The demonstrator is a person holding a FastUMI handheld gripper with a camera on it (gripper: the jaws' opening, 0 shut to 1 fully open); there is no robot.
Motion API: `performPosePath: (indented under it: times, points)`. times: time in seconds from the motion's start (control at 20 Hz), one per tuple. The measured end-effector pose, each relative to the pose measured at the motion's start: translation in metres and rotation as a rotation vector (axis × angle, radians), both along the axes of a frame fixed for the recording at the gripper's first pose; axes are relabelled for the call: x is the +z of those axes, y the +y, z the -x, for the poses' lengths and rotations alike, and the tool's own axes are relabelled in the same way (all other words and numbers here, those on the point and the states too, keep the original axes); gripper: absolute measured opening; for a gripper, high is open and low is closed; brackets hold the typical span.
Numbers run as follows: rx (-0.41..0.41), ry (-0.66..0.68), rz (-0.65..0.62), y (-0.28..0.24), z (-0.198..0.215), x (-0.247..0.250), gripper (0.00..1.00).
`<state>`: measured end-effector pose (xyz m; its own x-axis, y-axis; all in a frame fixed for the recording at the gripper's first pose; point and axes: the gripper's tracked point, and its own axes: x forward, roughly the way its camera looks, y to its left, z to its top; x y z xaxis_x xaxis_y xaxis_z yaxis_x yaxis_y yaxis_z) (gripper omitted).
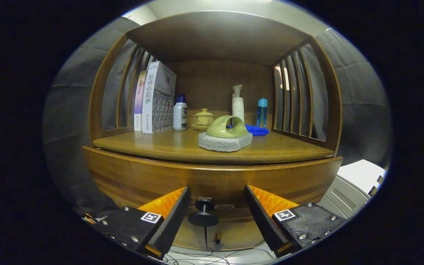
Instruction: Pull open the drawer, take out the items inside it, and place them on the countertop above the cabinet.
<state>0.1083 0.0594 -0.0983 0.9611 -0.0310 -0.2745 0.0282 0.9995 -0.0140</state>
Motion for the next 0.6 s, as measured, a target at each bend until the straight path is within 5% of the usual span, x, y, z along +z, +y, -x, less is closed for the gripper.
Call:
performPosePath:
  times: [0.6]
  points:
    - [-0.006, -0.058, -0.031, 0.000, -0.015, 0.000, 0.96]
